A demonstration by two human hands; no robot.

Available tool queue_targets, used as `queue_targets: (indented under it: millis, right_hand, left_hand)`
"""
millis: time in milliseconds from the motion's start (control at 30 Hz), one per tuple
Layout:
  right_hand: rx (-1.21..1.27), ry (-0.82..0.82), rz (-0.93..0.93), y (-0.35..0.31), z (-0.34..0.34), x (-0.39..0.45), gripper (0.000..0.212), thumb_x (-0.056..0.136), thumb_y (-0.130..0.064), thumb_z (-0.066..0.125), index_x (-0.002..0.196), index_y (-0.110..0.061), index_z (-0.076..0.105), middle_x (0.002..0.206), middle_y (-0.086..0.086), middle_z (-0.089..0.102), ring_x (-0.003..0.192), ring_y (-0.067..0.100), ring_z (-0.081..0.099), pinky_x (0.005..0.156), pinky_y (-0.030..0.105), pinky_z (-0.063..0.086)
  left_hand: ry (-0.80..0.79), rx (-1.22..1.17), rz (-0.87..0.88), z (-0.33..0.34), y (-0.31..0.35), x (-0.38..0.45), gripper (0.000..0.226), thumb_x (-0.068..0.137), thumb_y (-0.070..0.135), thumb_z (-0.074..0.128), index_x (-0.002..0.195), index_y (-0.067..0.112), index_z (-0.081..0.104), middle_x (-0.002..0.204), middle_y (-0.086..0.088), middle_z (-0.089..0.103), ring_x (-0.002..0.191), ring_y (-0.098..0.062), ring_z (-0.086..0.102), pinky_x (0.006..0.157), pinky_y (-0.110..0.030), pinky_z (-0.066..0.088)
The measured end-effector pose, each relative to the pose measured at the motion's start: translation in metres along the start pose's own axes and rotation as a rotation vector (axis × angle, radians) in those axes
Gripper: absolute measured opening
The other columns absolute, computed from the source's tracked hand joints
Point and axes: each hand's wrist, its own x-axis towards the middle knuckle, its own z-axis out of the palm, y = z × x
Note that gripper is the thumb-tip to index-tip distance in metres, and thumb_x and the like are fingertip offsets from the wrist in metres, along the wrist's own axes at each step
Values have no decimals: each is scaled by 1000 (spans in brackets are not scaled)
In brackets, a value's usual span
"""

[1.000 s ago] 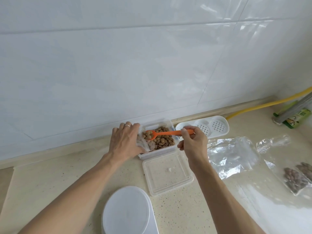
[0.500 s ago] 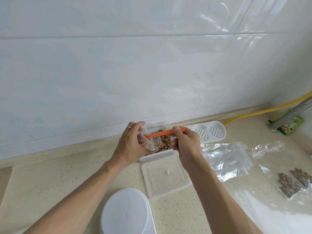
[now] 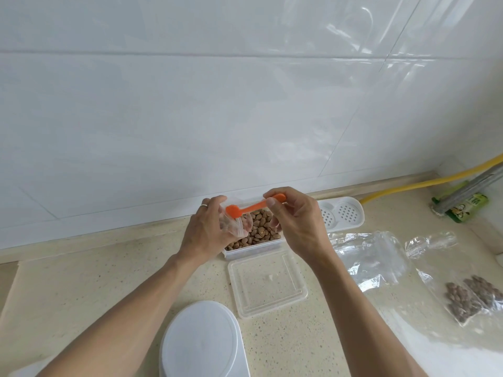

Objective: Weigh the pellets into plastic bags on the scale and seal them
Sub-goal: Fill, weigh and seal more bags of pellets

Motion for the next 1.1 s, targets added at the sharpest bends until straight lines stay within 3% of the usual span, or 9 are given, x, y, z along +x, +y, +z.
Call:
queue_targets:
  millis: [133, 300, 367, 500, 633, 733, 933, 1100]
  right_hand:
    - [-64, -13, -37, -3, 0, 3, 9, 94, -18, 65, 93, -25, 71, 68, 3, 67, 62, 24, 64, 58, 42, 53]
    - [116, 345, 5, 6, -6, 10, 9, 96, -15, 62, 91, -15, 70, 70, 9, 67, 54, 16, 60, 51, 24, 50]
    - [91, 402, 87, 26, -10, 11, 11, 96, -16, 61, 89, -16, 70, 72, 11, 68, 54, 15, 59, 52, 23, 50]
    - [-55, 366, 274, 72, -3, 6, 13, 98, -21, 59, 93, -17, 70, 81, 3, 70, 55, 16, 63, 48, 20, 47]
    - [-55, 239, 377, 89, 21, -4, 15, 100, -22, 56, 91, -22, 68, 76, -15, 70, 48, 11, 62, 48, 28, 49]
    - [-5, 192, 456, 91, 37, -6, 16, 101, -23, 54, 98, -16, 68, 80, -5, 71, 49, 11, 63, 50, 27, 50]
    - [216, 396, 642, 94, 34, -4, 17, 102, -21, 51, 97, -10, 63, 80, 7, 71, 47, 12, 58, 49, 25, 48]
    - [337, 488, 666, 86, 20, -3, 19, 101, -17, 52, 91, -8, 65, 84, 6, 74, 44, 11, 54, 51, 26, 46]
  left_hand:
    - [8, 26, -31, 3, -6, 2, 94, 64, 56, 82, 139, 21, 37, 116, 5, 46, 103, -13, 53, 86, -33, 50]
    - [48, 94, -62, -1, -15, -4, 86, 67, 53, 81, 135, 21, 40, 115, 0, 48, 102, -16, 54, 86, -36, 49]
    - [49, 132, -83, -5, -24, -8, 83, 66, 52, 82, 133, 22, 42, 109, 1, 48, 99, -19, 56, 84, -35, 48]
    - [25, 165, -88, -14, -36, -16, 77, 68, 45, 77, 133, 18, 46, 106, -4, 50, 98, -26, 56, 85, -41, 48]
    - [5, 210, -38, -16, -37, -19, 74, 68, 39, 75, 134, 16, 48, 107, -8, 54, 95, -28, 57, 83, -43, 49]
    - [-7, 251, -4, -15, -39, -20, 78, 67, 27, 82, 136, 17, 46, 107, -8, 55, 95, -28, 57, 83, -41, 49]
    - [7, 335, 63, -16, -36, -18, 76, 65, 27, 82, 133, 13, 50, 103, -9, 56, 92, -29, 57, 80, -41, 49]
    - [20, 433, 86, -12, -28, -7, 73, 66, 30, 80, 130, 10, 52, 104, -14, 59, 95, -31, 59, 80, -41, 46]
